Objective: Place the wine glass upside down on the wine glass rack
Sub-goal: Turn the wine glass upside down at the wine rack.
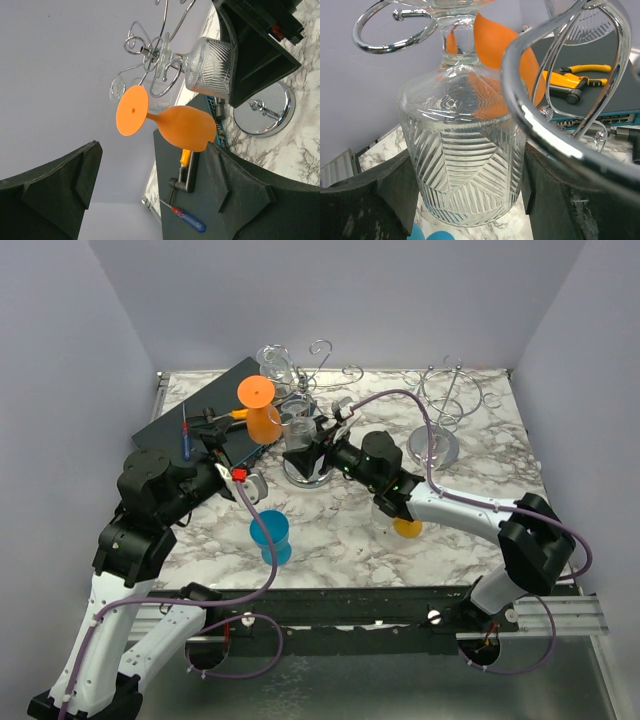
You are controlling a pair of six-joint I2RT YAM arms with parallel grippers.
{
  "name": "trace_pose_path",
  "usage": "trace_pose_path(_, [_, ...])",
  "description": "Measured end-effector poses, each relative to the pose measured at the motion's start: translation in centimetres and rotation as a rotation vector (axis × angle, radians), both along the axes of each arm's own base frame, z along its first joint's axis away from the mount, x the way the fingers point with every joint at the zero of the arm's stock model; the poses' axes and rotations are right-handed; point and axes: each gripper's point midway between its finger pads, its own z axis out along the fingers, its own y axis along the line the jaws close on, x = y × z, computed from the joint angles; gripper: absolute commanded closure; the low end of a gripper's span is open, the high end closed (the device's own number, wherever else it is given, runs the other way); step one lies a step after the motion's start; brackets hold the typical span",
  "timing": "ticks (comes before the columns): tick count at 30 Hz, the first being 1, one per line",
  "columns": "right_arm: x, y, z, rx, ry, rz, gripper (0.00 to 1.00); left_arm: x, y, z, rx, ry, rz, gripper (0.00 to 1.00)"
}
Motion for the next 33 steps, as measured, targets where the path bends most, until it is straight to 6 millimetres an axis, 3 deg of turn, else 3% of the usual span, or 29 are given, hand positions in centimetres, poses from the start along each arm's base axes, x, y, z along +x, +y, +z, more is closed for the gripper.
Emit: trace_pose_path(33, [0.6, 1.8, 0.5, 0.064, -0.027, 0.053, 0.52, 0.4, -0.4, 0.3, -0.061, 0.062, 0.009, 0.08])
